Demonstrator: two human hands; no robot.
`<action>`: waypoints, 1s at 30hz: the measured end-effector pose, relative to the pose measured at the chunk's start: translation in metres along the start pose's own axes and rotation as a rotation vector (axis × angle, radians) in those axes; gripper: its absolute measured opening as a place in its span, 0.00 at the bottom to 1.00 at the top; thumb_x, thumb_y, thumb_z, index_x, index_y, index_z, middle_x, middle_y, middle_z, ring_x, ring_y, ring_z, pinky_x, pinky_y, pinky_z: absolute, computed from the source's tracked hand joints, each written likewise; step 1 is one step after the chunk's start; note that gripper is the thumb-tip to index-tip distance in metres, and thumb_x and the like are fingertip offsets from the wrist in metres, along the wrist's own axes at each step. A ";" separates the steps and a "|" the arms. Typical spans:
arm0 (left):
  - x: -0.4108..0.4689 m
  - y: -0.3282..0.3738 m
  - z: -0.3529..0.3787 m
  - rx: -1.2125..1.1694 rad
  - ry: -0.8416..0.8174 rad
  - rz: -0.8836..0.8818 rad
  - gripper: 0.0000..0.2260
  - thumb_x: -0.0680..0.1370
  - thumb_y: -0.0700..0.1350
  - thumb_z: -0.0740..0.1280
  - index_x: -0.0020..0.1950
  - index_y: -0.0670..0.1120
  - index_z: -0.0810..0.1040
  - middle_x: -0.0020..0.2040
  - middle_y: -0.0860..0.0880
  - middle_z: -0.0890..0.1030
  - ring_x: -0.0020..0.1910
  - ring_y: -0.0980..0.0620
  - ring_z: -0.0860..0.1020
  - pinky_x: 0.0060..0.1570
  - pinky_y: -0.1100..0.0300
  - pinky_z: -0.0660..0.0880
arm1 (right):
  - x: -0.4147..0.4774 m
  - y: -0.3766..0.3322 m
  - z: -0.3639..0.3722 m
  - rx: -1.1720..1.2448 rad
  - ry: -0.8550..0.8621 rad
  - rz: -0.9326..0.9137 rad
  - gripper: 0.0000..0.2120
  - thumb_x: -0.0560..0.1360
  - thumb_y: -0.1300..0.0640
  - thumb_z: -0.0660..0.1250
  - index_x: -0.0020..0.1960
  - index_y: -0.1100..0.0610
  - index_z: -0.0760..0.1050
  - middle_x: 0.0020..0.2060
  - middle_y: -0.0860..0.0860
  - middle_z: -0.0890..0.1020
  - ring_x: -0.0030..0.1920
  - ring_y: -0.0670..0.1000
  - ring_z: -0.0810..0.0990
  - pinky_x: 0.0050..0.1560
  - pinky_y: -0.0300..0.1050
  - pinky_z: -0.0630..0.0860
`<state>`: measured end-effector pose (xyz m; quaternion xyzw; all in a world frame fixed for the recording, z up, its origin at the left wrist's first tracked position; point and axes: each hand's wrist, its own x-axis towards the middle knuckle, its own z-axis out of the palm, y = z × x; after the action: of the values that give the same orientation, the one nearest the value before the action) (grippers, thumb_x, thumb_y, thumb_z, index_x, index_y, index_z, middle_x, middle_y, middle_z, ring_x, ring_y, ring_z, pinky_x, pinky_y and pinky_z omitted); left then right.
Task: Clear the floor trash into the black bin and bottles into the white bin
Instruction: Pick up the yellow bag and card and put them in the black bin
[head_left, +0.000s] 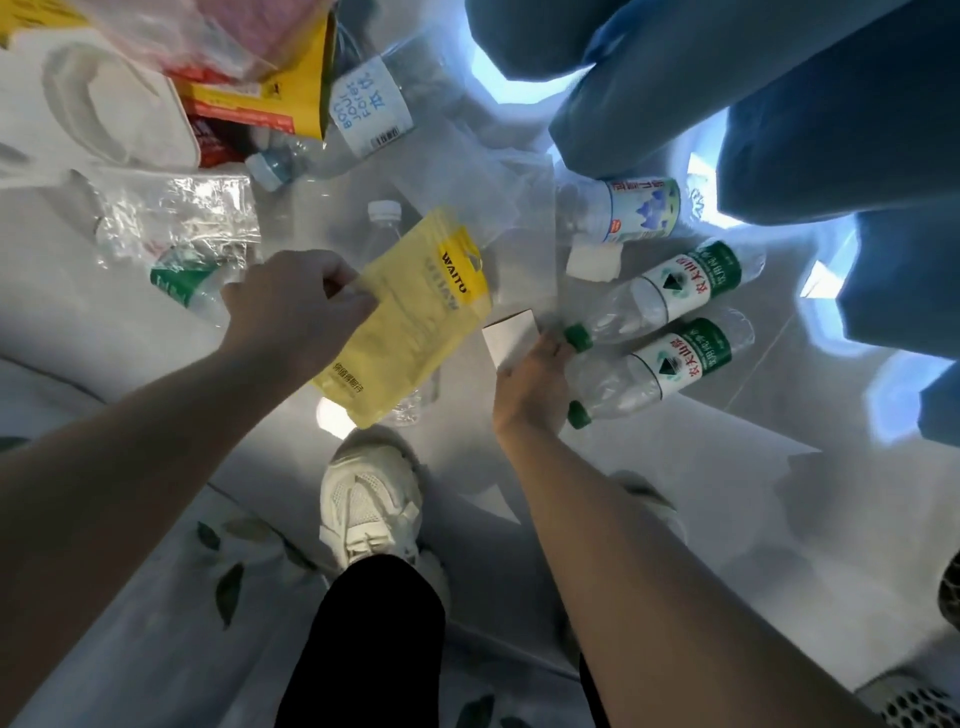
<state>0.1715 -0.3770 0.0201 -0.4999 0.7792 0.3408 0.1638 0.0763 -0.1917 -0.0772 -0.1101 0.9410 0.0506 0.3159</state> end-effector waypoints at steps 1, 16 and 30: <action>-0.001 -0.003 0.002 -0.036 0.001 -0.002 0.04 0.75 0.49 0.68 0.43 0.50 0.78 0.36 0.54 0.76 0.45 0.44 0.77 0.57 0.44 0.71 | 0.002 -0.001 0.003 0.006 0.012 0.030 0.24 0.80 0.56 0.63 0.71 0.61 0.59 0.66 0.60 0.68 0.58 0.58 0.78 0.52 0.47 0.77; -0.010 -0.015 -0.029 -0.205 -0.009 -0.059 0.07 0.74 0.49 0.70 0.37 0.53 0.76 0.35 0.55 0.78 0.41 0.46 0.78 0.53 0.43 0.74 | 0.006 0.010 -0.048 0.151 -0.232 -0.073 0.09 0.77 0.53 0.68 0.51 0.58 0.79 0.48 0.55 0.83 0.49 0.57 0.81 0.42 0.44 0.70; -0.016 -0.005 -0.035 -0.270 -0.051 -0.116 0.08 0.68 0.55 0.66 0.35 0.52 0.76 0.34 0.54 0.79 0.39 0.48 0.78 0.47 0.51 0.75 | 0.102 0.008 -0.098 -0.285 -0.310 -0.356 0.19 0.79 0.51 0.60 0.66 0.59 0.72 0.73 0.56 0.60 0.68 0.60 0.68 0.63 0.57 0.72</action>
<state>0.1863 -0.3926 0.0525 -0.5528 0.6915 0.4452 0.1344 -0.0624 -0.2176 -0.0610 -0.3079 0.8307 0.1424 0.4413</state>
